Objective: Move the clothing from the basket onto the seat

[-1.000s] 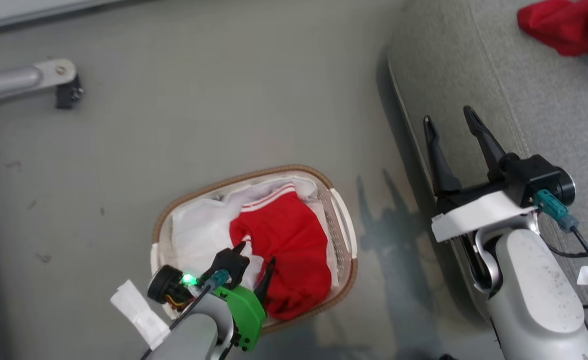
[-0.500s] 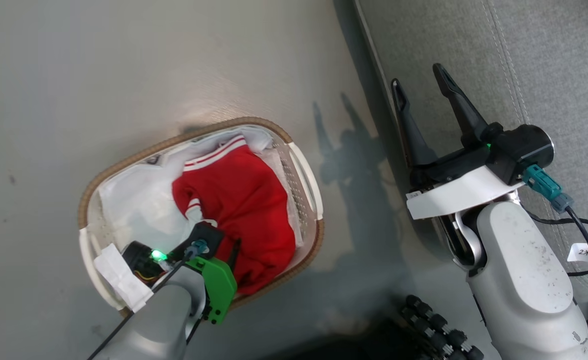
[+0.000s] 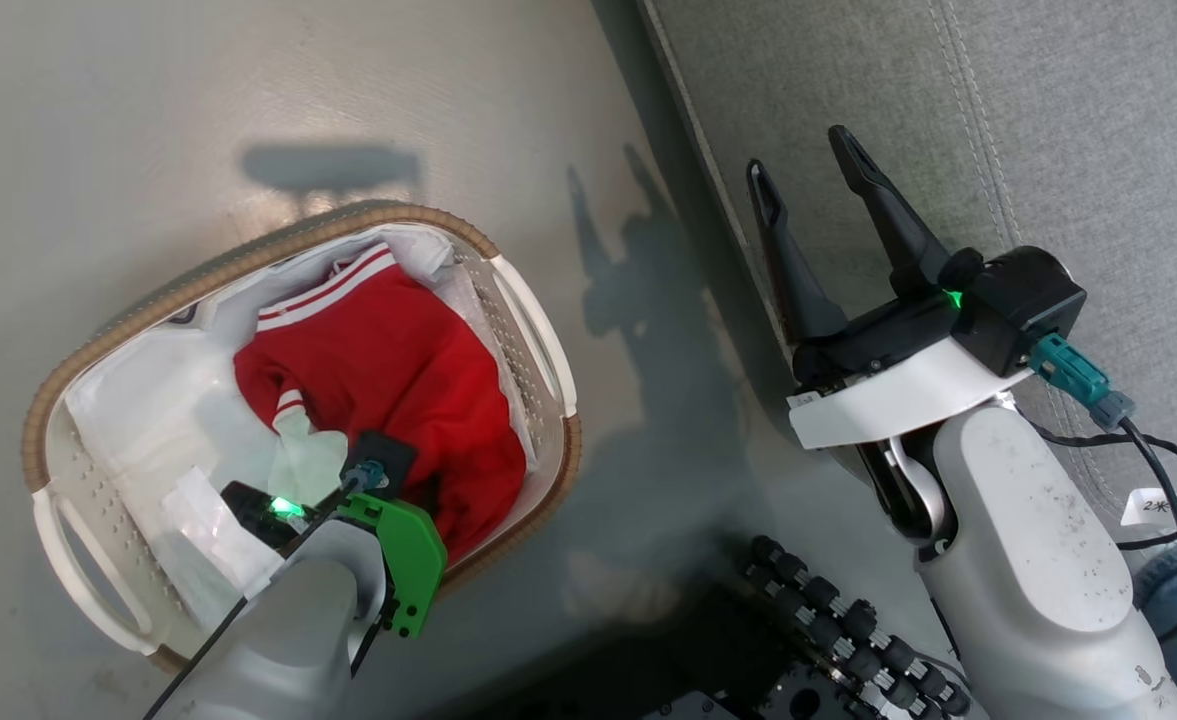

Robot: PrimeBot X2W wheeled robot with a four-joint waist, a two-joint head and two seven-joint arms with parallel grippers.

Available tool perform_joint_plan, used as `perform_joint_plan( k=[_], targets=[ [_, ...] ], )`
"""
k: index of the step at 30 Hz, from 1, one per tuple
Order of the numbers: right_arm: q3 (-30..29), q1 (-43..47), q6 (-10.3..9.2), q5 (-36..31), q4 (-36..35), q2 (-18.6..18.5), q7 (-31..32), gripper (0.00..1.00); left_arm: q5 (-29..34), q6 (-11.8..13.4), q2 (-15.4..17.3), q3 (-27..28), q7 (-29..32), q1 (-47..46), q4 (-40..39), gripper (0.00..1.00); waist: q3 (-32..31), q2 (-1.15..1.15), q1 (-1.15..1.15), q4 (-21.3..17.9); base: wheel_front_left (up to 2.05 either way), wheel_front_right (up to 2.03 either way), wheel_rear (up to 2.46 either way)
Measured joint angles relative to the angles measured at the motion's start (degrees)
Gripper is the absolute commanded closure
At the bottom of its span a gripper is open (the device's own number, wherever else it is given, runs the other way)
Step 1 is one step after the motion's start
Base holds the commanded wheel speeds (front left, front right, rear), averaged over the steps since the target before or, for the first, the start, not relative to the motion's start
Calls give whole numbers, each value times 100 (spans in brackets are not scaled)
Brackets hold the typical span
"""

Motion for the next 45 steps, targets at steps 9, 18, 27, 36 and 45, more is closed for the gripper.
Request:
perform_joint_plan(
  k=[9,18,27,36,45],
  targets=[
    [-49,1,0,-53,124,3,1,0,-259,0,23,-203,-223,4,-160,100,-131,0,0,12,0,0,0],
    [-232,136,0,-406,386,8,1,0,-339,0,-3,-299,-387,53,-498,100,-709,0,0,301,0,0,0],
    [-459,513,0,-782,694,10,0,0,-156,48,36,-230,-413,522,-1413,100,-1647,0,0,639,0,0,0],
    [-666,1148,1,-1059,990,10,1,0,153,51,254,-242,-421,684,-2243,100,-2747,0,-1,953,0,0,0],
    [-697,1473,0,-1223,1127,10,0,0,432,24,675,-557,-318,231,-2731,100,-3784,0,-1,1256,0,0,0]
  ],
)
